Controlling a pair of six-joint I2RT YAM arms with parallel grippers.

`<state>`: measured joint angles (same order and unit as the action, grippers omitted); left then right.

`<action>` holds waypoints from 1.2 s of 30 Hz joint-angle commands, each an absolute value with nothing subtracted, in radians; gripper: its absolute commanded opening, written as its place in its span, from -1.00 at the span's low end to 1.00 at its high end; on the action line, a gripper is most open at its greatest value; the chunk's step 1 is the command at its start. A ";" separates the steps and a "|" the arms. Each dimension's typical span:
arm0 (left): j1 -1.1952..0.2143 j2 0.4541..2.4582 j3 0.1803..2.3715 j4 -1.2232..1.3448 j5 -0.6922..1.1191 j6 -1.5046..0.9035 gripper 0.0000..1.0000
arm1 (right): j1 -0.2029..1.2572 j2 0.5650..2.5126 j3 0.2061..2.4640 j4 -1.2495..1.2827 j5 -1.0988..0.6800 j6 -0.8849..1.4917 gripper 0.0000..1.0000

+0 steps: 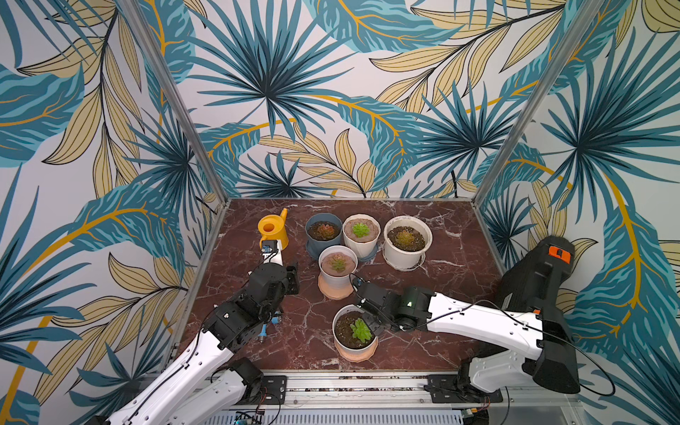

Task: Water the succulent around the soil edge
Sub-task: Move the pot to the center of the board.

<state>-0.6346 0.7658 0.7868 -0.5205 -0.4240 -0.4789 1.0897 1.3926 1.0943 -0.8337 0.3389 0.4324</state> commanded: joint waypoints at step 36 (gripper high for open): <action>-0.638 0.769 0.693 -0.424 -0.407 -0.495 -0.02 | 0.592 1.337 1.116 -0.740 0.323 0.337 -0.44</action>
<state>-0.6342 0.7727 0.7090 -0.4549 -0.4042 -0.4984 0.5934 1.3888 1.0981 -0.6621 0.3473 0.3397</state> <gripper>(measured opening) 0.491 0.276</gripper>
